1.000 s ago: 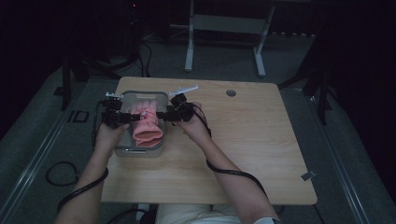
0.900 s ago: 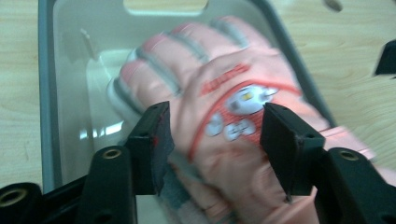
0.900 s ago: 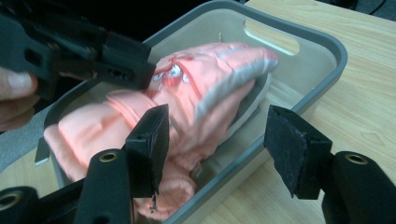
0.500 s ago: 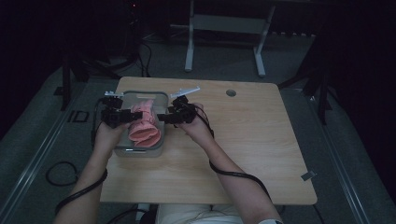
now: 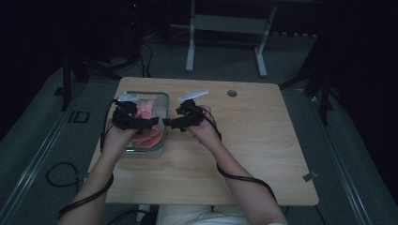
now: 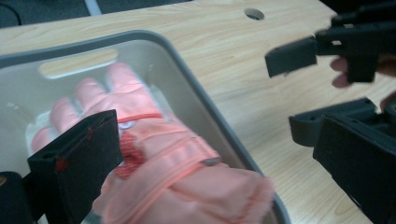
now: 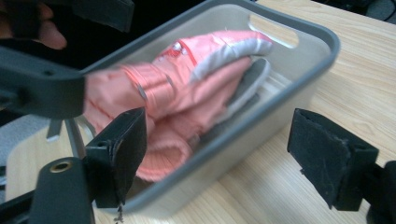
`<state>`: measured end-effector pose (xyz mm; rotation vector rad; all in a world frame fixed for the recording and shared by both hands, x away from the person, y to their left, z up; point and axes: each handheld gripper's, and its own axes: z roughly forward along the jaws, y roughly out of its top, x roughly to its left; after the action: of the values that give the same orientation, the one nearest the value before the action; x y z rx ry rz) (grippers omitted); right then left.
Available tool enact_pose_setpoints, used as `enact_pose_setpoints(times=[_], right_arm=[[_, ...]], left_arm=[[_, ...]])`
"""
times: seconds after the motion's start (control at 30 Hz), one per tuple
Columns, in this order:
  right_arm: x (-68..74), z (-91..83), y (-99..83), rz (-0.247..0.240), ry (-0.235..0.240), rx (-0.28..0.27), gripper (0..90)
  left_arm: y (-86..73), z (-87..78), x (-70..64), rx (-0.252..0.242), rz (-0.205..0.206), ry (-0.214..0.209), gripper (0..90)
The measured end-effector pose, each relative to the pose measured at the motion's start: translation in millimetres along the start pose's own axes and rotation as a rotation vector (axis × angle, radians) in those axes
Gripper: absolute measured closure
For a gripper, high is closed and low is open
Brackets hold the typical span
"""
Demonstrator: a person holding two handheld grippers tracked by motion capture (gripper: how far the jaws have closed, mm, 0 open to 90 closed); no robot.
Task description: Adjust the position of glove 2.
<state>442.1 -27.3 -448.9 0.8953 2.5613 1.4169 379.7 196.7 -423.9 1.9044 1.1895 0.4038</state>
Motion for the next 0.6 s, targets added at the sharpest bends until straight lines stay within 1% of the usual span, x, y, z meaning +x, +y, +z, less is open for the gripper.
enact_pose_setpoints(times=[0.13, 0.17, 0.23, 0.37, 0.47, 0.53, 0.6], right_arm=[[-5.0, -8.0, -9.8, -0.019, -0.036, -0.011, 19.2], [-5.9, -10.1, -12.3, -0.02, -0.039, -0.009, 18.5], [-8.1, -14.0, -17.5, -0.02, -0.032, -0.013, 18.1], [-11.7, -21.7, -29.1, -0.034, -0.044, -0.006, 18.1], [-16.4, -26.4, -38.7, -0.038, -0.06, 0.008, 18.1], [-20.1, -30.1, -44.5, -0.027, -0.06, 0.013, 18.1], [-23.1, -34.2, -49.5, -0.029, -0.067, 0.013, 18.1]], left_arm=[[1.3, 3.0, -15.9, -0.018, 0.055, -0.073, 0.8], [1.1, 4.1, -20.1, -0.025, 0.064, -0.085, 0.8], [0.5, 6.3, -28.2, -0.024, 0.074, -0.102, 0.8], [-2.2, 9.6, -44.2, -0.041, 0.101, -0.146, 0.8], [-5.6, 11.8, -55.9, -0.061, 0.116, -0.165, 0.8], [-7.8, 13.8, -64.5, -0.057, 0.134, -0.176, 0.8], [-10.4, 16.7, -72.7, -0.047, 0.148, -0.201, 0.8]])
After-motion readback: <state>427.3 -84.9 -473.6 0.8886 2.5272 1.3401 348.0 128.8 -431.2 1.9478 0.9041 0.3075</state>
